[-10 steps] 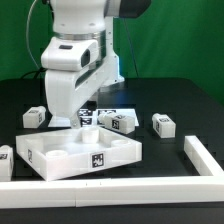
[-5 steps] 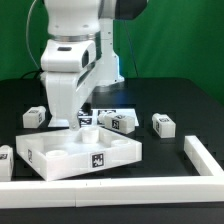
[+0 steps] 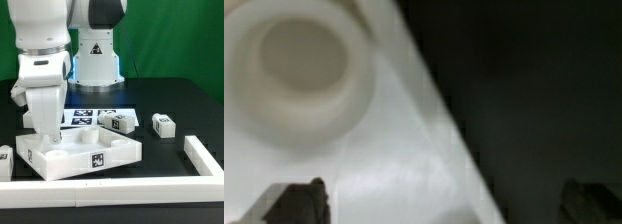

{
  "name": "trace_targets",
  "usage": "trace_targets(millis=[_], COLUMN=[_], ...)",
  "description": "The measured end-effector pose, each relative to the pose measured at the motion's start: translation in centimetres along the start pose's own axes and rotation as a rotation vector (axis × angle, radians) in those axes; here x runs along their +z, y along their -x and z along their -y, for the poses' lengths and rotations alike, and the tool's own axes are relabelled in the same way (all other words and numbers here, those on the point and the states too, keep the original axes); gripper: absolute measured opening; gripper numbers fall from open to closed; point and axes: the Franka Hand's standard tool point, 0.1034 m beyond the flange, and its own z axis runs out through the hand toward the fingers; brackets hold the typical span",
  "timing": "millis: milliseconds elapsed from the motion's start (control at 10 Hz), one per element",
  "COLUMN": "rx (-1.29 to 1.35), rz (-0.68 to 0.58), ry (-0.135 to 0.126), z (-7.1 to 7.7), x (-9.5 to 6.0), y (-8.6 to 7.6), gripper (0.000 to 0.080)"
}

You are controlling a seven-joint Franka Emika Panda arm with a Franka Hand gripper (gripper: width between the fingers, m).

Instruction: Assemble one leg

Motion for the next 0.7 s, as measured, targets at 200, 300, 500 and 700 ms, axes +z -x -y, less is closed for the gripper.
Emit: trace_targets(millis=[200, 300, 500, 700], rx=[0.008, 0.008, 0.008, 0.008], rz=[-0.004, -0.003, -0.003, -0.003], ry=[-0.015, -0.013, -0.014, -0.014], z=[0.41, 0.38, 0.39, 0.40], x=[0.57, 0.55, 0.56, 0.57], y=[0.30, 0.29, 0.31, 0.31], gripper=[0.0649, 0.0532, 0.0397, 0.0084])
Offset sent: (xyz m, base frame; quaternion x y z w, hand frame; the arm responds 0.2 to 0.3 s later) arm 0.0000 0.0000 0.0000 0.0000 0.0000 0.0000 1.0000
